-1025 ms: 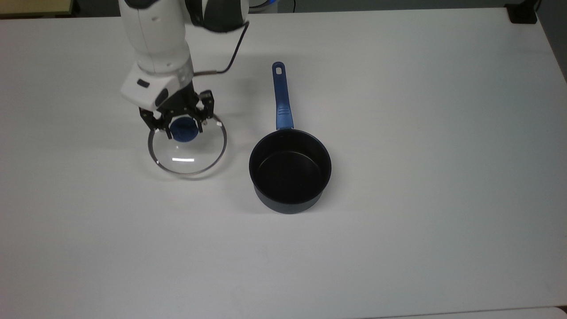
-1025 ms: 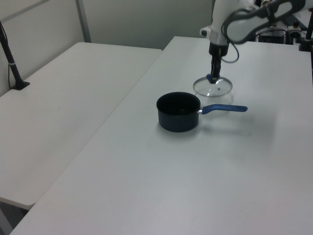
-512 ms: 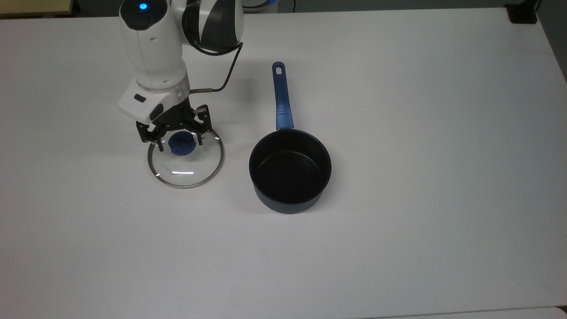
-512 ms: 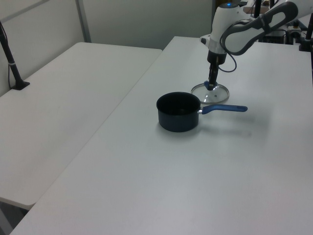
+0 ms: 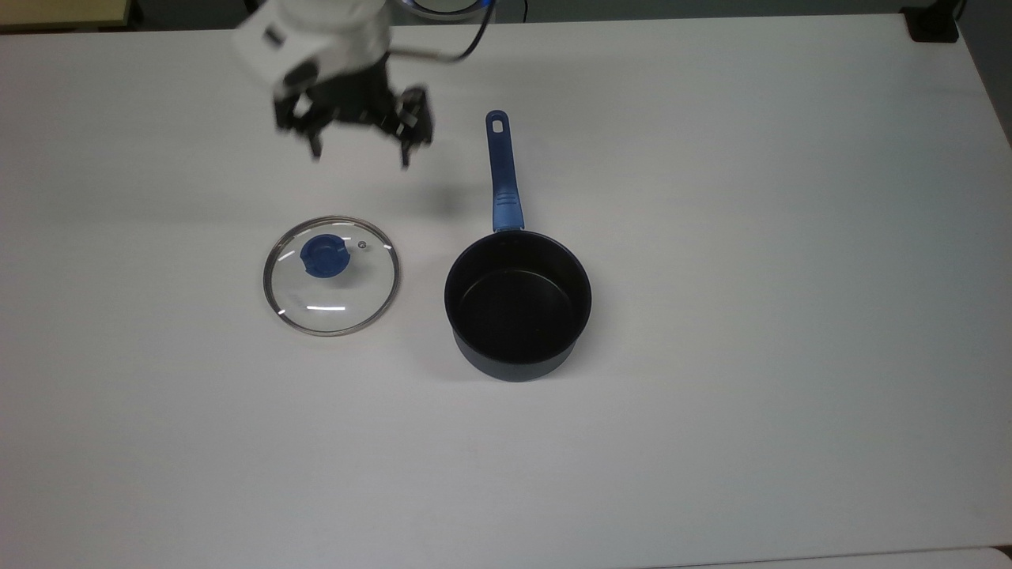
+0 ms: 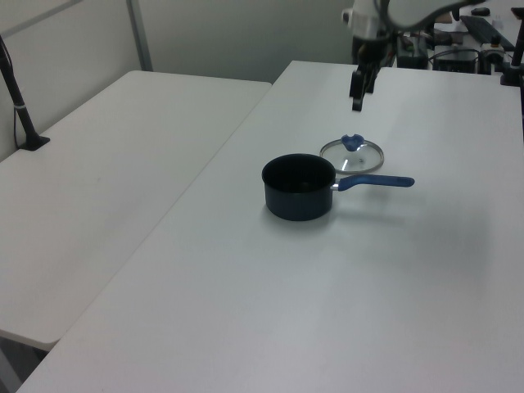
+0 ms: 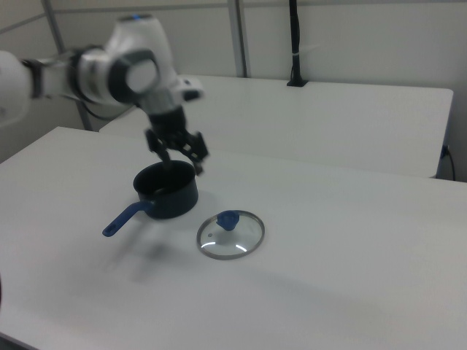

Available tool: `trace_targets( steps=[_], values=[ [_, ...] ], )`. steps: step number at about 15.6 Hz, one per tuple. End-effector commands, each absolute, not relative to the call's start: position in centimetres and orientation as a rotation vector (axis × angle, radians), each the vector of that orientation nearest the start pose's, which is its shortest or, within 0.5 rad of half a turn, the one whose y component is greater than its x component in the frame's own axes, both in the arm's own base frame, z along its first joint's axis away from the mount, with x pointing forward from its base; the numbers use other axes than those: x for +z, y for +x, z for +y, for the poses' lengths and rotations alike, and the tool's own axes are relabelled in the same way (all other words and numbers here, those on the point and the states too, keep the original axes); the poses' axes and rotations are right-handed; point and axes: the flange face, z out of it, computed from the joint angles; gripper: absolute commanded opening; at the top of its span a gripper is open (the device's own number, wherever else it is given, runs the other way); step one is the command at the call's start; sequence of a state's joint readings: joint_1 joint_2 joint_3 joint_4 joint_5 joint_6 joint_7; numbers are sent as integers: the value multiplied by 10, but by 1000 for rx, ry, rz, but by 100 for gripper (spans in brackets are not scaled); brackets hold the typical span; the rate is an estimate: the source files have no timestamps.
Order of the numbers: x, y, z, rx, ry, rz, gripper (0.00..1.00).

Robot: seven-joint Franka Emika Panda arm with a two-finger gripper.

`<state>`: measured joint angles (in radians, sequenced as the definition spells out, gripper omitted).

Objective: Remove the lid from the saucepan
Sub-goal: 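Open the gripper and raise it away from the lid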

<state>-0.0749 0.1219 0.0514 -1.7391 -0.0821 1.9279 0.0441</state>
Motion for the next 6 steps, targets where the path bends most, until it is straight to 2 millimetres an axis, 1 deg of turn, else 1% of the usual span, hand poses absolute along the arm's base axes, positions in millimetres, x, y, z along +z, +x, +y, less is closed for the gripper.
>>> trace_targets(
  steps=[1, 3, 6],
  values=[
    [540, 573, -2, -29, -3240, 137, 100],
    [553, 559, 1, 29, -3234, 136, 100],
    [555, 557, 2, 51, -3231, 153, 100]
  ],
)
